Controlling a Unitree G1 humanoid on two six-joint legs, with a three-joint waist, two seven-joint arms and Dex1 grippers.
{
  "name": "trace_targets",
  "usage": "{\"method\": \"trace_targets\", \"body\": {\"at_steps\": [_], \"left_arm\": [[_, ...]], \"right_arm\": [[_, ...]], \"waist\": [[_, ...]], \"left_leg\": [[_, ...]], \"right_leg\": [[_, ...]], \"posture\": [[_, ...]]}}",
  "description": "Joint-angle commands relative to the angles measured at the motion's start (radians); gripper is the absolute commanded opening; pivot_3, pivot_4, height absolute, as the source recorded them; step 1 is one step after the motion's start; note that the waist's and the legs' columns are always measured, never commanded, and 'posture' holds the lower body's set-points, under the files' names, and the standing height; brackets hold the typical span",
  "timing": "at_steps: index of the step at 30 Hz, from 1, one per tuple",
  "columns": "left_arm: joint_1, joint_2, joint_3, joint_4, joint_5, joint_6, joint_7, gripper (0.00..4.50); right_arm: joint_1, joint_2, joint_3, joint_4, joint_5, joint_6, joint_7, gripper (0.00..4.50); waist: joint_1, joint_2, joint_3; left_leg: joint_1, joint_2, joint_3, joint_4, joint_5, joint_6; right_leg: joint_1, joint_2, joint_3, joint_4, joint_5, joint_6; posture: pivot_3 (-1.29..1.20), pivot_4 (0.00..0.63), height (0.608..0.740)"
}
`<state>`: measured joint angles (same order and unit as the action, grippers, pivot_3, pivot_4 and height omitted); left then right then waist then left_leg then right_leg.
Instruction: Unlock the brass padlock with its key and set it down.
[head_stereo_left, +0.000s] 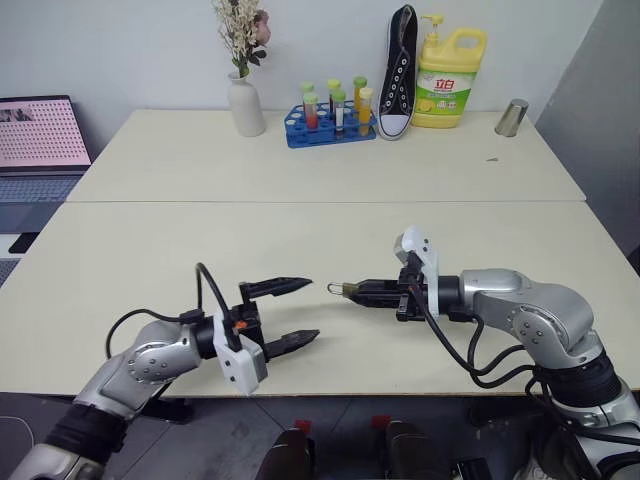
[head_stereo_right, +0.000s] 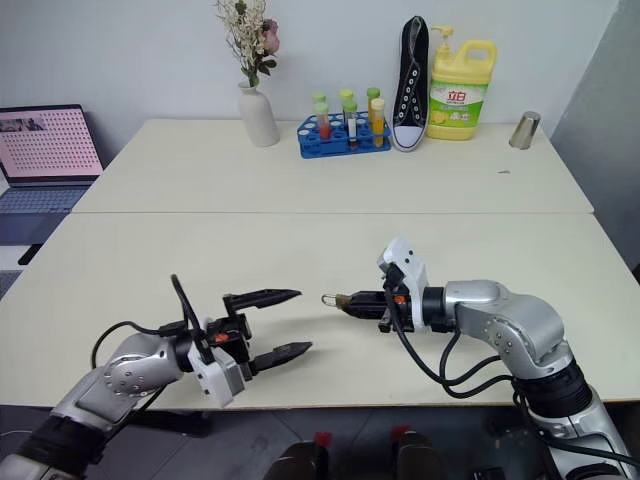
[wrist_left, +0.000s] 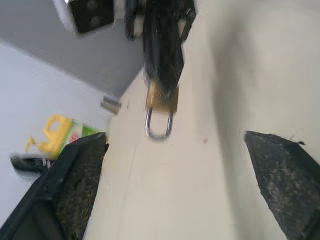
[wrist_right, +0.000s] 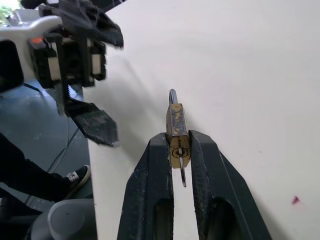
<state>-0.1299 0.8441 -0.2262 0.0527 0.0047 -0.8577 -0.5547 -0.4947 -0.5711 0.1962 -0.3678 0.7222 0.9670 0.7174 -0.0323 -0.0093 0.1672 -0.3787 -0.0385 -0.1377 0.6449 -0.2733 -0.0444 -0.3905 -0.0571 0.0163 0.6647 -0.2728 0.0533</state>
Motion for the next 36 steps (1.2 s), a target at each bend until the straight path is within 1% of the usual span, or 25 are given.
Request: {"method": "trace_targets", "body": {"at_steps": [1, 2, 3, 4, 6, 9, 11, 12, 13, 14, 19, 25, 27, 31, 36], "left_arm": [[-0.006, -0.01, 0.014, -0.069, -0.197, 0.233, -0.076, 3.94], [-0.013, -0.025, 0.008, -0.098, -0.277, 0.346, -0.099, 3.64], [-0.024, -0.037, -0.007, -0.15, -0.406, 0.545, -0.121, 3.33], [-0.032, -0.045, -0.013, -0.186, -0.492, 0.687, -0.138, 3.02], [-0.057, -0.073, -0.001, -0.221, -0.593, 0.852, -0.17, 2.29], [-0.085, -0.117, 0.031, -0.239, -0.66, 0.991, -0.191, 1.38], [-0.106, -0.147, 0.038, -0.243, -0.679, 1.064, -0.2, 0.75], [-0.113, -0.161, 0.041, -0.245, -0.675, 1.087, -0.199, 0.33], [-0.116, -0.171, 0.044, -0.246, -0.667, 1.101, -0.198, 0.11], [-0.116, -0.177, 0.048, -0.252, -0.669, 1.118, -0.208, 0.0], [-0.105, -0.203, 0.08, -0.287, -0.689, 1.195, -0.236, 0.0], [-0.101, -0.239, 0.115, -0.312, -0.69, 1.248, -0.248, 0.0], [-0.097, -0.245, 0.117, -0.323, -0.668, 1.243, -0.256, 0.0], [-0.08, -0.251, 0.128, -0.35, -0.67, 1.265, -0.261, 0.0], [-0.055, -0.235, 0.143, -0.401, -0.682, 1.311, -0.282, 0.0]], "right_arm": [[-0.003, -0.01, -0.029, -0.026, -0.012, -0.043, 0.031, 0.13], [-0.003, -0.012, -0.03, -0.032, -0.012, -0.048, 0.037, 0.13], [-0.003, -0.009, -0.032, -0.043, -0.008, -0.055, 0.043, 0.13], [-0.006, -0.005, -0.033, -0.049, -0.006, -0.059, 0.047, 0.13], [-0.014, 0.003, -0.031, -0.049, -0.001, -0.058, 0.05, 0.13], [-0.02, 0.008, -0.024, -0.051, -0.008, -0.061, 0.056, 0.13], [-0.021, 0.014, -0.023, -0.059, -0.007, -0.063, 0.057, 0.13], [-0.02, 0.016, -0.023, -0.062, -0.006, -0.062, 0.055, 0.13], [-0.02, 0.018, -0.024, -0.064, -0.005, -0.061, 0.053, 0.13], [-0.019, 0.019, -0.024, -0.067, -0.005, -0.061, 0.052, 0.13], [-0.016, 0.025, -0.029, -0.069, -0.003, -0.054, 0.047, 0.13], [-0.019, 0.025, -0.028, -0.066, -0.005, -0.053, 0.05, 0.13], [-0.018, 0.024, -0.025, -0.063, -0.007, -0.054, 0.052, 0.13], [-0.018, 0.022, -0.024, -0.06, -0.01, -0.055, 0.055, 0.13], [-0.017, 0.02, -0.022, -0.057, -0.015, -0.055, 0.056, 0.13]], "waist": [[0.0, 0.0, 0.0], [0.0, 0.0, 0.0], [0.0, 0.0, 0.0], [0.0, 0.0, 0.0], [-0.002, 0.0, 0.0], [-0.002, 0.0, 0.0], [-0.003, 0.0, 0.0], [-0.003, 0.0, 0.0], [-0.003, 0.0, 0.0], [-0.003, 0.0, 0.0], [0.0, 0.0, 0.0], [0.0, 0.0, 0.0], [0.001, 0.0, 0.0], [0.0, 0.0, 0.0], [0.001, 0.0, 0.0]], "left_leg": [[0.0, 0.0, 0.0, 0.0, 0.0, 0.0], [0.0, 0.0, 0.0, 0.0, 0.0, 0.0], [0.0, 0.0, 0.0, 0.0, 0.0, 0.0], [0.0, 0.0, 0.0, 0.0, 0.0, 0.0], [-0.001, 0.0, -0.001, 0.0, 0.0, 0.0], [0.0, 0.0, 0.0, 0.0, 0.0, 0.0], [0.0, 0.0, 0.0, 0.0, 0.0, 0.0], [0.0, 0.0, 0.0, 0.0, 0.0, 0.0], [0.0, 0.001, 0.0, 0.0, 0.0, 0.0], [0.0, 0.001, 0.0, 0.0, 0.0, 0.0], [0.0, 0.001, 0.0, 0.0, 0.0, 0.0], [0.0, 0.0, 0.0, 0.0, 0.0, 0.0], [0.0, 0.0, 0.0, 0.0, 0.0, 0.0], [0.0, 0.0, 0.0, 0.0, 0.0, 0.0], [0.0, 0.0, 0.0, 0.0, 0.0, 0.0]], "right_leg": [[0.0, 0.0, 0.0, 0.0, 0.0, 0.0], [0.0, 0.0, 0.0, 0.0, 0.0, 0.0], [0.0, 0.0, 0.0, 0.0, 0.0, 0.0], [0.0, 0.0, 0.0, 0.0, 0.0, 0.0], [0.0, 0.0, 0.0, 0.0, 0.0, 0.0], [0.0, 0.0, 0.0, 0.0, 0.0, 0.0], [0.0, 0.001, 0.0, 0.0, 0.0, 0.0], [0.0, 0.001, 0.0, 0.0, 0.0, 0.0], [0.0, 0.001, 0.0, 0.0, 0.0, 0.0], [0.0, 0.001, 0.0, 0.0, 0.0, 0.0], [0.0, 0.001, 0.0, 0.0, 0.0, 0.0], [0.0, 0.001, 0.0, 0.0, 0.0, 0.0], [0.0, 0.001, 0.001, 0.0, 0.0, 0.0], [0.0, 0.001, 0.001, 0.0, 0.0, 0.0], [0.0, 0.001, 0.001, -0.001, 0.0, 0.0]], "posture": [[0.0, 0.15, 0.74], [0.0, 0.15, 0.74], [0.0, 0.15, 0.74], [0.0, 0.15, 0.74], [0.0, 0.15, 0.74], [0.0, 0.15, 0.74], [0.0, 0.15, 0.74], [0.0, 0.15, 0.74], [0.0, 0.15, 0.74], [0.0, 0.15, 0.74], [0.0, 0.15, 0.74], [0.0, 0.15, 0.74], [0.0, 0.15, 0.74], [0.0, 0.15, 0.74], [0.0, 0.15, 0.74]]}}
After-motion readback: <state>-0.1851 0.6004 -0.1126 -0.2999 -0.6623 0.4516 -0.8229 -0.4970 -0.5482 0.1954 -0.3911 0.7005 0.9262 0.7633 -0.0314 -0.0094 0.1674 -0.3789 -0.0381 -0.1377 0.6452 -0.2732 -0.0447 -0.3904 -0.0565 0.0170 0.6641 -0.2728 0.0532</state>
